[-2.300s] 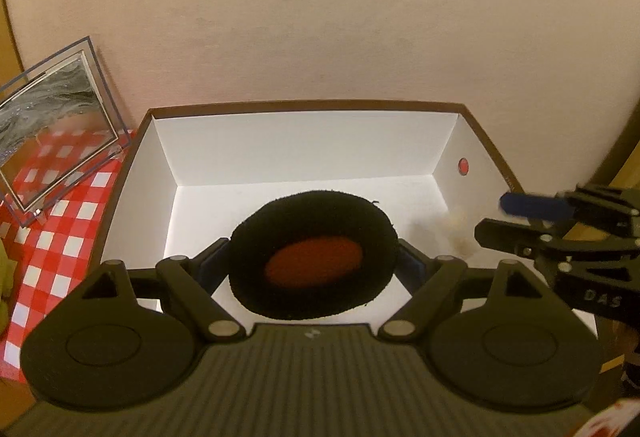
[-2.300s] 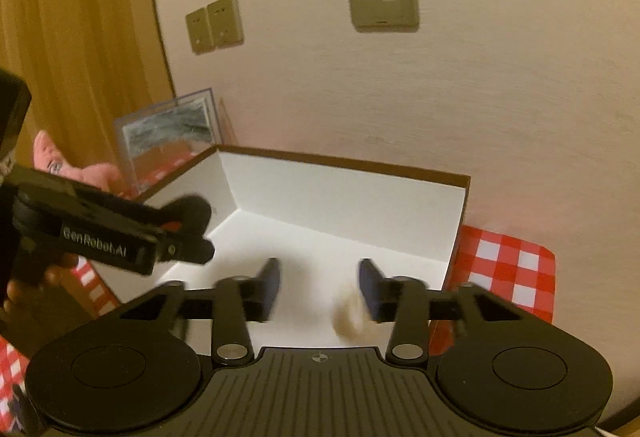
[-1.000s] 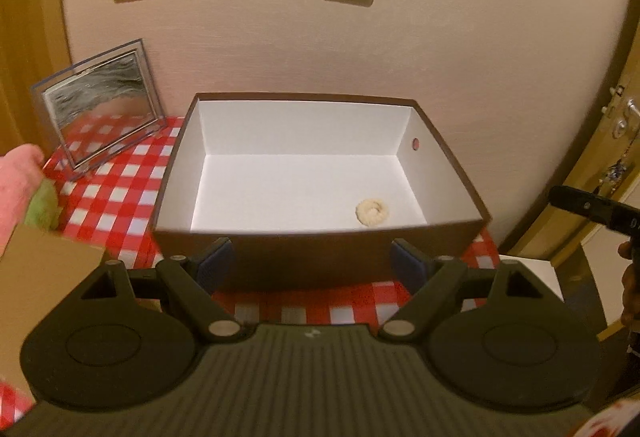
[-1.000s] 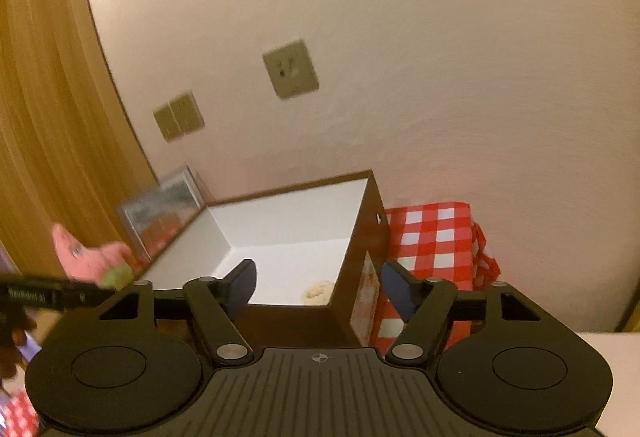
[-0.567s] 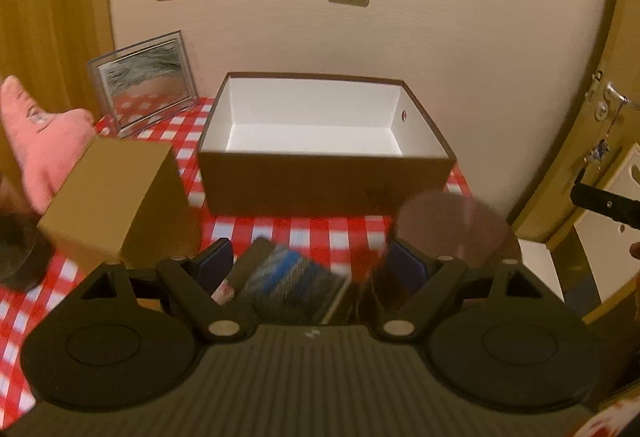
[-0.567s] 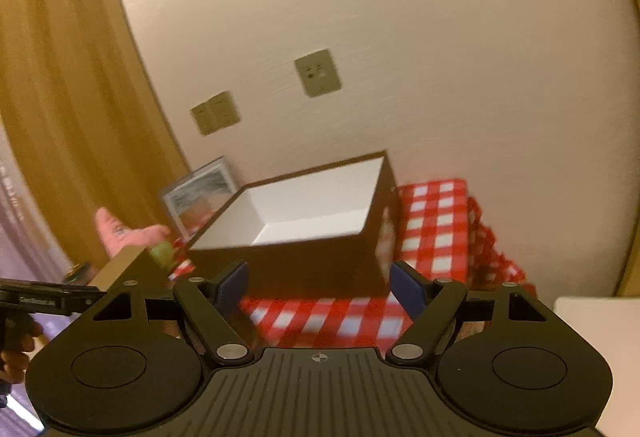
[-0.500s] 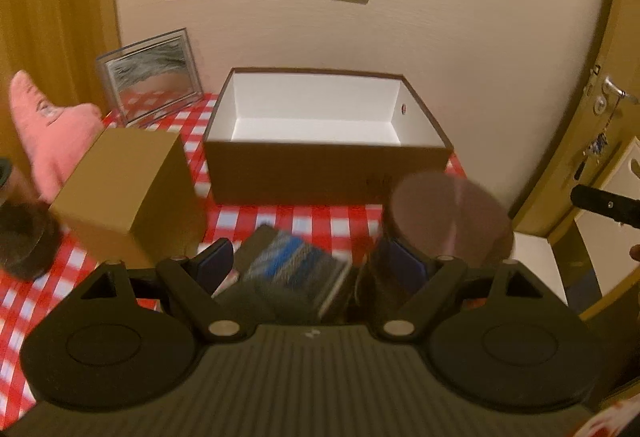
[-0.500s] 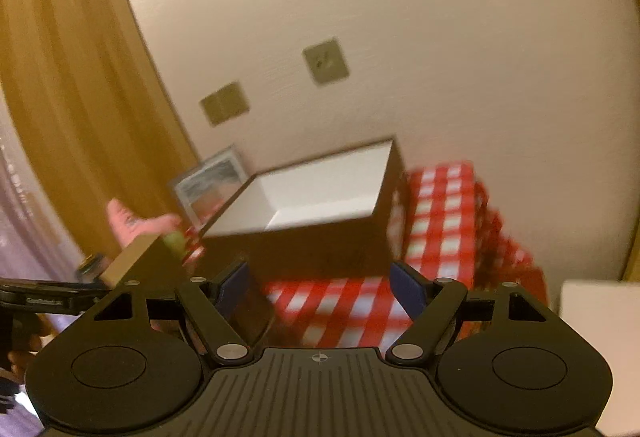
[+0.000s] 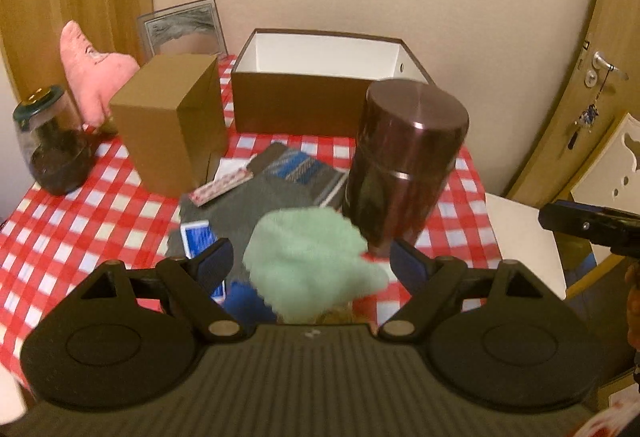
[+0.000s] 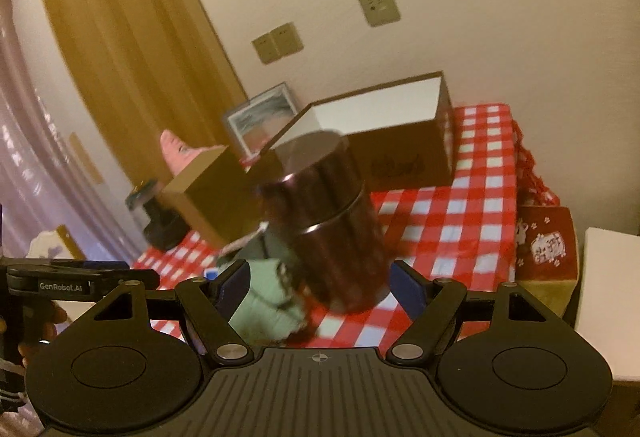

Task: Organize soft objects
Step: 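Move the right gripper to the mint-green cloth while the left approaches the blue wipe packets, then pinch the mint-green cloth with the right gripper while the left grips the blue wipe packets, then lift the green cloth and blue packets toward the open white box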

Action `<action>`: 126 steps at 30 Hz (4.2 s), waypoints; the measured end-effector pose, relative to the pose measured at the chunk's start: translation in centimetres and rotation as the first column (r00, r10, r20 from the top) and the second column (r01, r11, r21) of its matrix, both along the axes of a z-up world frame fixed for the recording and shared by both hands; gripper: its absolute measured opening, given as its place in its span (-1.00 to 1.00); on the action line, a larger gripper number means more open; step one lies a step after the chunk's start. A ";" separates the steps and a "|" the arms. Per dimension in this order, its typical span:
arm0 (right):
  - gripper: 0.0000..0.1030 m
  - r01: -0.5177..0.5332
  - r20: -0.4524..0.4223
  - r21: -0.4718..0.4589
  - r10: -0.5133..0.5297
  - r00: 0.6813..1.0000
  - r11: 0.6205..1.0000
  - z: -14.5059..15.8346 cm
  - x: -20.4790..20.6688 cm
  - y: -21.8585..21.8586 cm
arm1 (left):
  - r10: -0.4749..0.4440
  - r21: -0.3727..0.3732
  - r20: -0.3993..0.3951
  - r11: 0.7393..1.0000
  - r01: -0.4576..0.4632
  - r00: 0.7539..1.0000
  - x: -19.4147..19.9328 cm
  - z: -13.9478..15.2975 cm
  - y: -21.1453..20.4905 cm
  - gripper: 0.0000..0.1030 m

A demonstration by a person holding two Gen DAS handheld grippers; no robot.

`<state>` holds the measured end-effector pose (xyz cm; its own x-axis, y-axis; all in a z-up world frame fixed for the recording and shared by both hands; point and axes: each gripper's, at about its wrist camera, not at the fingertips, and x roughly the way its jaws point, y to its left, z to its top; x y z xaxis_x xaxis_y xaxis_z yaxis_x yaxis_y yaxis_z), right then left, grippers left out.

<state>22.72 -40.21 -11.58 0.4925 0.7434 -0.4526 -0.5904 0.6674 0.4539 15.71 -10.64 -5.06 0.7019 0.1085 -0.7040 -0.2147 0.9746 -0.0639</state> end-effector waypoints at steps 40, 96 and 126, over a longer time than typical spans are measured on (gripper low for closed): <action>0.49 -0.104 0.091 -0.345 0.144 0.985 0.933 -6.3 -1.9 21.4 | -0.040 0.031 -0.138 0.999 0.044 0.990 -2.3 -5.9 11.7 0.52; -0.80 0.139 -0.026 -0.154 -0.144 0.989 0.978 -4.4 -1.3 14.9 | -0.159 -0.017 -0.187 0.987 0.159 0.969 6.1 -15.2 14.7 -0.37; -0.81 0.211 -0.001 0.027 -0.211 0.978 0.977 1.5 -4.4 6.3 | -0.225 0.006 -0.075 0.974 0.226 0.972 0.6 -7.2 12.7 -0.39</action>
<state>18.33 -33.94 -10.12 0.6402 0.6345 -0.4330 -0.4387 0.7647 0.4720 16.35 2.05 -12.21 0.6563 -0.0359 -0.7537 0.0070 0.9991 -0.0415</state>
